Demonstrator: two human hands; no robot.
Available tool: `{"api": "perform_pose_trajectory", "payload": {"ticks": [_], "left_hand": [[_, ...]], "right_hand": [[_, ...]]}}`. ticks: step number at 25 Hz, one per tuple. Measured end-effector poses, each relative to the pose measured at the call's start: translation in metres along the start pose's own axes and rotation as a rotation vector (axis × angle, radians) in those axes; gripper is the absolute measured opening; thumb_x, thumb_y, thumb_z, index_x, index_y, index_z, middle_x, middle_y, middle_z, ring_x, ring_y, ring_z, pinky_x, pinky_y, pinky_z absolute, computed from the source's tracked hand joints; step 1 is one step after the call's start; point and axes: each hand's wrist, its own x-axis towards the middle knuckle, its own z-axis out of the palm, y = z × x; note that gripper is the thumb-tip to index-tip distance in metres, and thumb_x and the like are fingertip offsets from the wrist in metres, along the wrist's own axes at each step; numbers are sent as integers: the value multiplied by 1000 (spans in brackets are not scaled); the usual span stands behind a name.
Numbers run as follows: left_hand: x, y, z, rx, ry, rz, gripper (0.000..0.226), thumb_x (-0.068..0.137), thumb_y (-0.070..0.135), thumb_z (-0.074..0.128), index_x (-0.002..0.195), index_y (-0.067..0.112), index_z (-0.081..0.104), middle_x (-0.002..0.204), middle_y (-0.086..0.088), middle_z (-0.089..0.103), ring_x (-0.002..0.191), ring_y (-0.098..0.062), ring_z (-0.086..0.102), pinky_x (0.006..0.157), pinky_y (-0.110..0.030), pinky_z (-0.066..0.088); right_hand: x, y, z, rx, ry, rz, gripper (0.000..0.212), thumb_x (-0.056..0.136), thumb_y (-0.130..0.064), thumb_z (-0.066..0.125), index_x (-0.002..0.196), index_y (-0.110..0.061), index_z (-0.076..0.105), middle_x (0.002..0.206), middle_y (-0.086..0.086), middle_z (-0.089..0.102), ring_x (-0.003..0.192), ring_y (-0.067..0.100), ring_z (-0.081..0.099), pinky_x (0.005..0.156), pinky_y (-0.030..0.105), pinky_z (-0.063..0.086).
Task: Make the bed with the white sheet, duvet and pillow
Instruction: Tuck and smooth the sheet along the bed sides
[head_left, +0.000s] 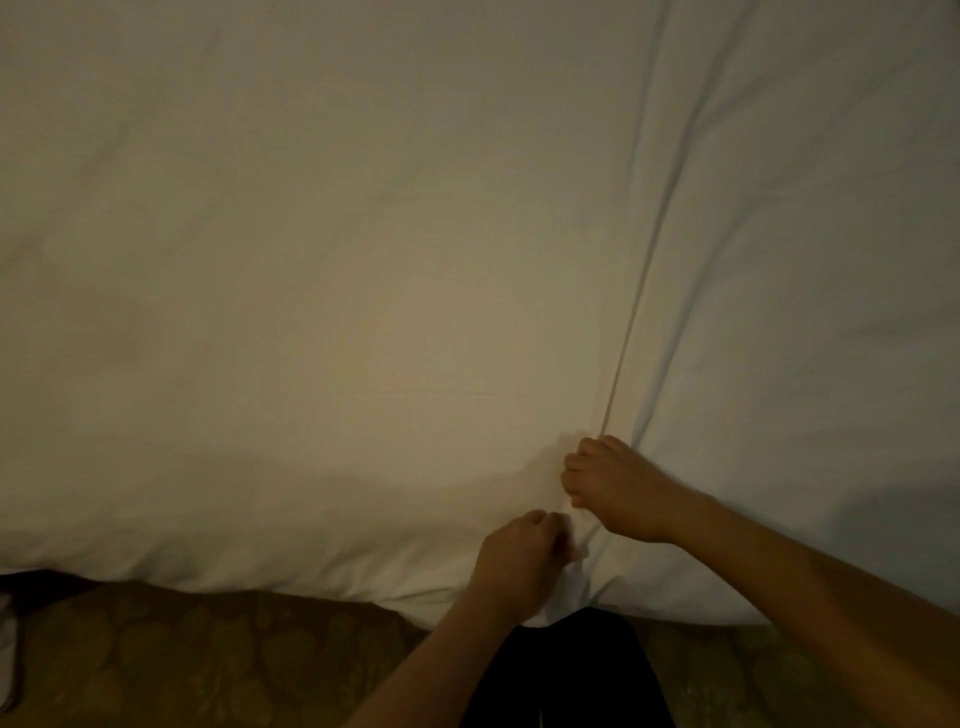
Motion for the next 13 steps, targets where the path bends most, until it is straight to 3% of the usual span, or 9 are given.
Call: {"api": "perform_pose_trajectory", "payload": {"ticks": [2, 3, 4, 6, 7, 9, 11, 13], "left_hand": [[0, -7, -21, 32, 30, 57, 76, 69, 70, 15, 102, 18, 59, 100, -1, 61, 89, -22, 61, 65, -29, 42], [4, -13, -35, 44, 149, 111, 66, 74, 69, 24, 97, 19, 60, 91, 1, 62, 80, -20, 62, 60, -27, 43], [10, -25, -45, 100, 291, 173, 53, 78, 65, 35, 93, 20, 60, 83, 3, 62, 71, -19, 63, 53, -25, 44], [35, -52, -71, 253, 516, 243, 43, 78, 59, 49, 94, 21, 61, 83, 3, 63, 69, -21, 64, 52, -24, 48], [52, -64, -86, 303, 564, 223, 50, 77, 61, 50, 100, 19, 62, 91, 0, 65, 77, -24, 65, 59, -27, 51], [86, -79, -114, 379, 548, 136, 75, 73, 68, 47, 121, 12, 57, 120, -9, 61, 103, -31, 61, 80, -38, 51], [108, -97, -132, 452, 418, 138, 95, 70, 75, 40, 141, 13, 41, 146, -11, 42, 129, -32, 44, 101, -47, 38], [123, -123, -154, 536, 323, 142, 104, 66, 84, 30, 150, 25, 22, 158, -4, 18, 144, -27, 20, 112, -50, 17]], "right_hand": [[1, 2, -3, 36, -16, -43, 30, 100, -32, 33, 107, -14, 56, 109, 4, 54, 105, 23, 44, 86, 33, 30], [1, 4, -7, 119, 31, -50, 37, 98, -39, 29, 104, -15, 57, 106, 5, 55, 101, 24, 47, 83, 34, 32], [3, 7, -11, 237, 109, -27, 42, 94, -43, 27, 102, -15, 58, 102, 5, 56, 96, 25, 50, 79, 34, 34], [22, 21, -15, 234, 438, 114, 40, 87, -41, 34, 99, -15, 61, 97, 5, 60, 87, 27, 57, 72, 34, 41], [36, 26, -21, 193, 573, 215, 38, 85, -37, 38, 102, -15, 63, 100, 6, 63, 88, 29, 60, 73, 34, 45], [74, 33, -40, 213, 610, 344, 45, 87, -33, 37, 118, -11, 62, 121, 11, 62, 108, 32, 59, 89, 40, 47], [109, 44, -40, 131, 533, 302, 55, 93, -37, 29, 138, -11, 47, 144, 11, 45, 131, 32, 43, 108, 43, 32], [120, 68, -36, 37, 507, 322, 62, 96, -47, 19, 145, -12, 35, 151, 12, 33, 138, 32, 32, 114, 43, 16]]}}
